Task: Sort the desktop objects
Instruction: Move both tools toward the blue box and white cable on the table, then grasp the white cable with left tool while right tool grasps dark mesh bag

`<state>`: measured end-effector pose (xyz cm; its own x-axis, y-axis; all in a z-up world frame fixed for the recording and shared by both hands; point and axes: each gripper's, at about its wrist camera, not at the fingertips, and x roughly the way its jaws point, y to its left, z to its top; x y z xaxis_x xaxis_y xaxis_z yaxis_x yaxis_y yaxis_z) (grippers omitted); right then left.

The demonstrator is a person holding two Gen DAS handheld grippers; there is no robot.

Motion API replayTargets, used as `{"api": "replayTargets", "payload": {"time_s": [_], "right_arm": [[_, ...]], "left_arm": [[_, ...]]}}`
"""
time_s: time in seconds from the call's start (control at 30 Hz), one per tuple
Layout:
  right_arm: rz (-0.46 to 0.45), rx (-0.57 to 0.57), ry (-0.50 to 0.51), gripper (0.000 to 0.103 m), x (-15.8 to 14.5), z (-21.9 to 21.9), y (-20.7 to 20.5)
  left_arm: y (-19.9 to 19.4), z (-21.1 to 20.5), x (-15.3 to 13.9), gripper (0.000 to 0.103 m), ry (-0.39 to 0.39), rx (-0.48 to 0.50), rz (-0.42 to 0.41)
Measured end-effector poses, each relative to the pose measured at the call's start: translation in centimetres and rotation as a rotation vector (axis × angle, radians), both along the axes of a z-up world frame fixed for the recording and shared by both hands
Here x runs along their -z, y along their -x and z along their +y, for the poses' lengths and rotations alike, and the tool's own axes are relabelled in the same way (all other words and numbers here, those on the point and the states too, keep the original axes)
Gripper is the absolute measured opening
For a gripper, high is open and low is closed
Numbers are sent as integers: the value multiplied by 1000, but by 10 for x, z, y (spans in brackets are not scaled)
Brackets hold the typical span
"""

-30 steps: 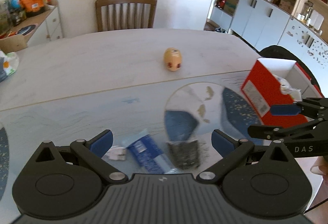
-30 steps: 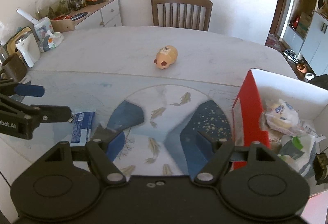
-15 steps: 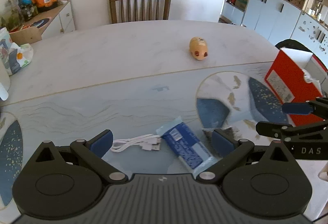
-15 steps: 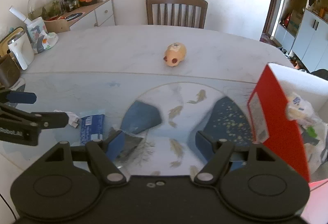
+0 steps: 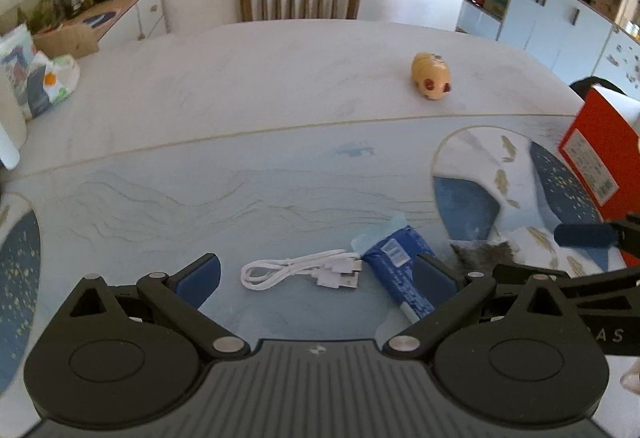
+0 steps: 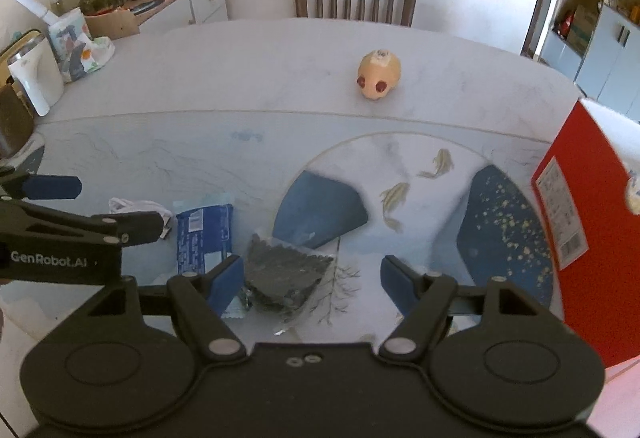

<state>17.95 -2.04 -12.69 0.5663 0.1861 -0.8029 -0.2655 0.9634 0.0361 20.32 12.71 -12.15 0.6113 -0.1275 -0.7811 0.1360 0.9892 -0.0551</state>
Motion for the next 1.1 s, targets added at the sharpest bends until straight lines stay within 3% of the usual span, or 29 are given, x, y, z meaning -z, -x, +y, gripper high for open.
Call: {"api": "replayTargets", "payload": {"time_s": [0.43,1.1], "right_arm": [[52,-15,25,73,18,11,-14],[92,-1,18,64,25,0,-21]], "left_arm": [[-11,6,24,103,-19,-20,20],[-18,4,33,99,-40,1,10]]}}
